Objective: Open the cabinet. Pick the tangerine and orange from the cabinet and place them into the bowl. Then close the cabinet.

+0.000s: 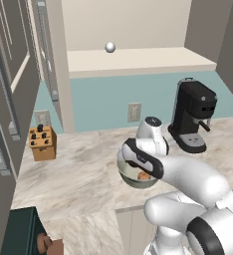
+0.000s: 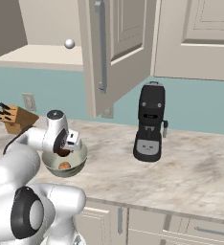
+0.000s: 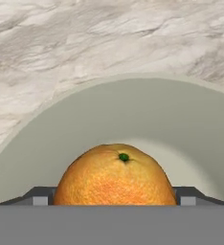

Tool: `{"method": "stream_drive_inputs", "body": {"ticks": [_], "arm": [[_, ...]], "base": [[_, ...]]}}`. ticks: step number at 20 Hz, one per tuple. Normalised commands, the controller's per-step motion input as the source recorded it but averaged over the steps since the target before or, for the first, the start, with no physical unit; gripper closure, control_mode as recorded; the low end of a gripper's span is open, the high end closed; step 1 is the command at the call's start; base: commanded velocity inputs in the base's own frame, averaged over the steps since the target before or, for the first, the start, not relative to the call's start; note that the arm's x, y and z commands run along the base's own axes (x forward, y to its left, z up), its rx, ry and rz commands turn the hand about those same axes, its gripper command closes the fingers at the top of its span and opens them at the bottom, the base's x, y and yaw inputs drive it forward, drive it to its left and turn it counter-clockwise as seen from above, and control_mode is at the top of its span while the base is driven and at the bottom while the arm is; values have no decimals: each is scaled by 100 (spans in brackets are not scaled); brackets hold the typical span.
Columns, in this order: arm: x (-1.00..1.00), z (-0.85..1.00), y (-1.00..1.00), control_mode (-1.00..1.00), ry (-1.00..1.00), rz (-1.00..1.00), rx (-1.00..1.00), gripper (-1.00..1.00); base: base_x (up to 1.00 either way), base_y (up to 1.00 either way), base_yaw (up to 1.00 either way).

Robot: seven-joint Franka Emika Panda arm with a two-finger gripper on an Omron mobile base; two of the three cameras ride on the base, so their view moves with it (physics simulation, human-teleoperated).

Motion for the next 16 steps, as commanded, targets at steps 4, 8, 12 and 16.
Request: {"method": "stream_drive_inputs", "body": {"ticks": [4, 8, 12, 16], "arm": [[0, 36, -2, -100, -9, 0, 0, -100], [0, 57, 0, -100, -4, 0, 0, -100], [-26, 71, -4, -100, -10, 0, 0, -100], [-74, 59, -5, -100, -25, 0, 0, -100]], "base": [[0, 0, 0], [0, 0, 0], [0, 0, 0], [0, 0, 0]]}}
